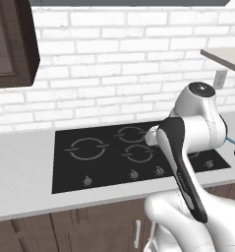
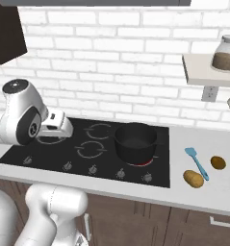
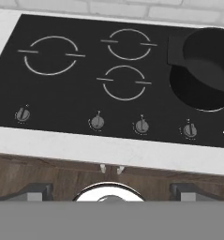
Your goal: Put the potato and avocado in the pot. Retrieve the spatula and lightly stir the vegetables in the pot.
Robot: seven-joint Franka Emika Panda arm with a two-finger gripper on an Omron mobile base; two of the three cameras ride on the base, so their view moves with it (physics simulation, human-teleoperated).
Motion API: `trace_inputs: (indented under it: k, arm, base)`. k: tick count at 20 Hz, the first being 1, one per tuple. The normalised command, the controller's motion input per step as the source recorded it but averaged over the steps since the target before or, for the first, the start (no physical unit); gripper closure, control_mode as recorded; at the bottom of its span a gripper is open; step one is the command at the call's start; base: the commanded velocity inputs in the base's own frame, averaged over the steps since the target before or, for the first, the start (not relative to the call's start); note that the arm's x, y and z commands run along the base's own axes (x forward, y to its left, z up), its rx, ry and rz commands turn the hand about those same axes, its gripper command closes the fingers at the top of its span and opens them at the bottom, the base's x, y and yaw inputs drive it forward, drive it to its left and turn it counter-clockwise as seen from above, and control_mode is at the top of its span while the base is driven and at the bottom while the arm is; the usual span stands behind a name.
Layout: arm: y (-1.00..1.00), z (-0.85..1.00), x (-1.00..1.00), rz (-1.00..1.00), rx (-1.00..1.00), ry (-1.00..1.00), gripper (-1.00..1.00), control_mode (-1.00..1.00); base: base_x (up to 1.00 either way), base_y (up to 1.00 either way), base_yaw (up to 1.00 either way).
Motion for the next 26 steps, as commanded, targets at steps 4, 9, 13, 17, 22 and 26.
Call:
trace_inputs:
  k: [4,9,13,17,22,26]
  arm:
    - [0.01,0.0,0.04,0.0,0.0,0.0,-1.0,-1.0]
    - [0.0,0.0,0.11,0.0,0.0,-0.01,-1.0,-1.0]
    - [0.0,0.0,0.15,0.0,0.0,0.0,-1.0,-1.0]
    - [-0.02,0.0,0.11,0.0,0.0,0.0,-1.0,-1.0]
    - [0.0,0.0,0.0,0.0,0.0,0.0,-1.0,1.0]
    - [0.0,0.0,0.0,0.0,0.0,0.0,-1.0,1.0]
  base:
    - [0.0,0.0,0.0]
    - [0.0,0.0,0.0]
    - [0.0,0.0,0.0]
    - [0.0,0.0,0.0]
    - [-0.04,-0.53,0.0]
    - [-0.29,-0.61,0.0]
